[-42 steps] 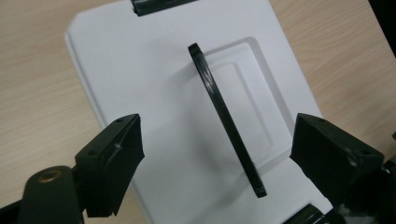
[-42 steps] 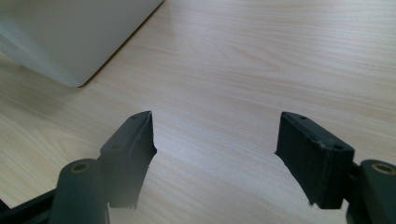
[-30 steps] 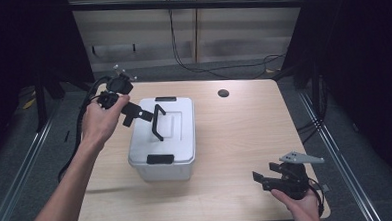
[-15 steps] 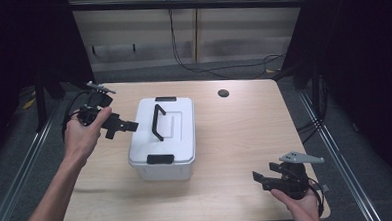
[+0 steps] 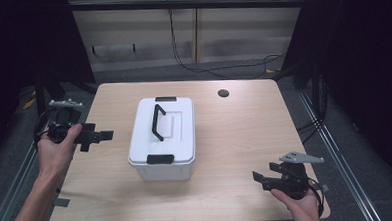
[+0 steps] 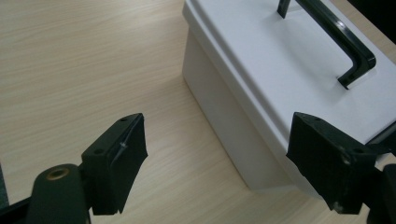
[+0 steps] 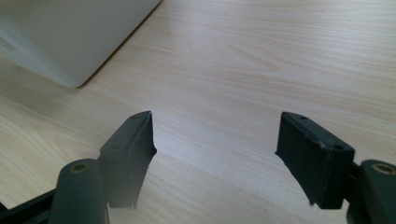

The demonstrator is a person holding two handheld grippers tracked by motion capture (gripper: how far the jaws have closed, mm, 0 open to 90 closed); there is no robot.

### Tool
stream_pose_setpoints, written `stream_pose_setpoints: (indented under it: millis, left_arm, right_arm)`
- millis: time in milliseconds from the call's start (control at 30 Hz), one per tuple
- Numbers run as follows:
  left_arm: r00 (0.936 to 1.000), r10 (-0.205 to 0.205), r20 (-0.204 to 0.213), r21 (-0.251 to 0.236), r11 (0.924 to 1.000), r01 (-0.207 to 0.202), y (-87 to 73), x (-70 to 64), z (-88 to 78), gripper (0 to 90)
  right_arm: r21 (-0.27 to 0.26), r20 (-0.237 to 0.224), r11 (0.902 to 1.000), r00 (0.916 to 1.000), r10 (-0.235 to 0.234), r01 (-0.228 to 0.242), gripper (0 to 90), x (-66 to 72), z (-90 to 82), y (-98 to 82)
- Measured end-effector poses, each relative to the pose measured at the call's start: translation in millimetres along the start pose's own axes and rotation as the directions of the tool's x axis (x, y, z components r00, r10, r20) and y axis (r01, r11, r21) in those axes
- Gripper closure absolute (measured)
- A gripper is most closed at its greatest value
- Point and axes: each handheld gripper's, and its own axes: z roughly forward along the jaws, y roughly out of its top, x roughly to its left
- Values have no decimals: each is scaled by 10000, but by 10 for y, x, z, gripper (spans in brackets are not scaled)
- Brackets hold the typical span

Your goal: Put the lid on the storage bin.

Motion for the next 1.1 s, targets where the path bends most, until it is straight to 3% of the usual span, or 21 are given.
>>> stream_pose_setpoints:
  millis: [300,367,467,567,900,967,1100]
  left_arm:
    - [9991,-344,-227,-576,9978,331,-355,119,-34,195]
    - [9992,-383,-150,-310,9988,378,-406,128,-15,192]
    - [9991,-406,-101,-461,9981,401,-471,135,-26,192]
    - [9989,-440,-132,-475,9979,433,-631,117,-13,192]
    - [9983,-536,-239,-655,9965,519,-922,45,95,190]
    - [9993,-327,-165,-570,9979,317,-982,-3,141,189]
    - [9984,-490,-295,-711,9964,468,-1079,39,168,189]
  right_arm:
    - [18,30,10000,10000,90,-90,264,-1,5,1]
    - [19,23,10000,10000,83,-83,264,-1,4,0]
    - [17,28,10000,10000,82,-82,264,-1,8,1]
    - [21,1,10000,10000,63,-63,264,-4,10,1]
    - [42,2,10000,10000,46,-46,264,0,9,1]
    - [33,2,10000,10000,64,-64,264,-3,11,3]
    - [32,-11,10000,10000,-42,42,264,3,13,3]
